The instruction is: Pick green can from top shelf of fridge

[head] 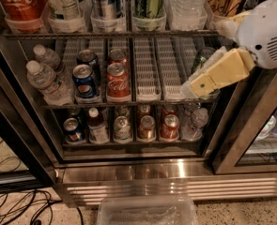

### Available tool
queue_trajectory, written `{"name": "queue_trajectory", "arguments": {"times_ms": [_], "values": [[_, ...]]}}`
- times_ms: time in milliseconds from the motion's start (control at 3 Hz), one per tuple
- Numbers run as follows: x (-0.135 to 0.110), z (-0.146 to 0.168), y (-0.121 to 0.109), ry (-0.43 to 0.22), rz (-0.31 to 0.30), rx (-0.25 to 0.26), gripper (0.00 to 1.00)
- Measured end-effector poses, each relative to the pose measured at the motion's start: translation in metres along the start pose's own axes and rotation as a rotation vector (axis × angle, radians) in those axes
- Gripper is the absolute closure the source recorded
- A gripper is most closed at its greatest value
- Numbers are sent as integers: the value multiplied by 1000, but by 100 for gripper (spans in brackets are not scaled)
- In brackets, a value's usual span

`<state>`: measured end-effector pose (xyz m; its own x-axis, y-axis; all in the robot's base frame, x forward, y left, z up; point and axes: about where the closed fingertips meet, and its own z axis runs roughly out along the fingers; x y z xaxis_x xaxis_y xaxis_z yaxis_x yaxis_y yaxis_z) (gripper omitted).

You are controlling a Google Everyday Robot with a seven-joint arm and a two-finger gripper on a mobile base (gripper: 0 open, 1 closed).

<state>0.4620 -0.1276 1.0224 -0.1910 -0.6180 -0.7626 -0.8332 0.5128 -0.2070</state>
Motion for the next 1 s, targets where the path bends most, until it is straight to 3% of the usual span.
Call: {"name": "queue_trajectory", "arguments": {"times_ms": [667, 1000], "values": [[-5, 6, 7, -26, 0, 11, 0], [-20, 26, 24, -71, -20, 55, 0]]}}
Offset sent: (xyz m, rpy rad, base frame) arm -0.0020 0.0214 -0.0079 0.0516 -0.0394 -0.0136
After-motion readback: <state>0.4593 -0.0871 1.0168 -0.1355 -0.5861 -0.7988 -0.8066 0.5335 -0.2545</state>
